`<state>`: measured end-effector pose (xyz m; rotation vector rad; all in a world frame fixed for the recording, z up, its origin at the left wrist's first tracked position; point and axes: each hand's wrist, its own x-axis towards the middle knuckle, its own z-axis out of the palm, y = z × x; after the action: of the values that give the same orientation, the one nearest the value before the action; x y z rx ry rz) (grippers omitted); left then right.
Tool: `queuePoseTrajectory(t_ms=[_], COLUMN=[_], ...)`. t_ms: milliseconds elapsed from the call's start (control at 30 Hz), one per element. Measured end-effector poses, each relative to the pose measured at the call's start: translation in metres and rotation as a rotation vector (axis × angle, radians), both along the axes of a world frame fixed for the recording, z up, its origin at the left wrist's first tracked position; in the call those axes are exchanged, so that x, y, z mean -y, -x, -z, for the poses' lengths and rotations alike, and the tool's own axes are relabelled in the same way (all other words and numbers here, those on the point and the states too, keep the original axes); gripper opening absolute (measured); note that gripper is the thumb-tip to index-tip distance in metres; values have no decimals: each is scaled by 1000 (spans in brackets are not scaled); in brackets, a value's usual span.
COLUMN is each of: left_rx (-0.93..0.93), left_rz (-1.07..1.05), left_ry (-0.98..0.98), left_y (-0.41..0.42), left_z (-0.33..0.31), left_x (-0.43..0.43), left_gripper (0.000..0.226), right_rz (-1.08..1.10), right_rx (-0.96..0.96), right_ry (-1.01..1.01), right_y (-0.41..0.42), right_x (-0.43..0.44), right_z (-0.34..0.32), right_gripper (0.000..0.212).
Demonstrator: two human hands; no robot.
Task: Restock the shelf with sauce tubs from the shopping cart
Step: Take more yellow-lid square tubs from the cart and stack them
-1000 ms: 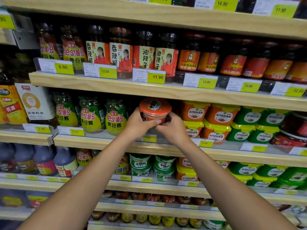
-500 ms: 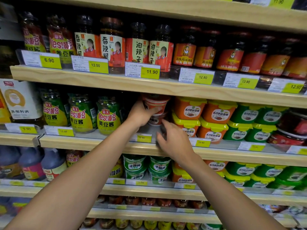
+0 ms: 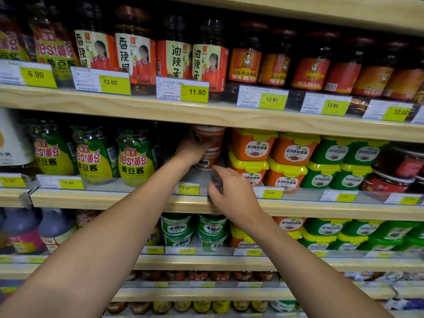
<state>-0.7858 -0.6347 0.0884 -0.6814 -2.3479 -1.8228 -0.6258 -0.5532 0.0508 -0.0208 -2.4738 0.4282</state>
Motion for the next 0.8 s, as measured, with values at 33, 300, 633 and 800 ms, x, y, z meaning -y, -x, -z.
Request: queuePoseTrajectory(t_ms=[33, 300, 633, 800], left_rx=[-2, 56, 1, -91], left_rz=[11, 127, 94, 60], left_ry=[6, -4, 133, 338], left_y=[1, 0, 6, 8], left_z=[0, 1, 11, 14], left_x=[0, -1, -3, 4], left_gripper=[85, 74, 83, 68], right_rz=[-2, -4, -10, -13], right_rx=[0, 20, 25, 6], right_ry=[-2, 17, 26, 19], right_y=[0, -1, -1, 0], right_x=[0, 1, -1, -1], right_z=[0, 0, 2, 2], right_gripper=[49, 48, 49, 47])
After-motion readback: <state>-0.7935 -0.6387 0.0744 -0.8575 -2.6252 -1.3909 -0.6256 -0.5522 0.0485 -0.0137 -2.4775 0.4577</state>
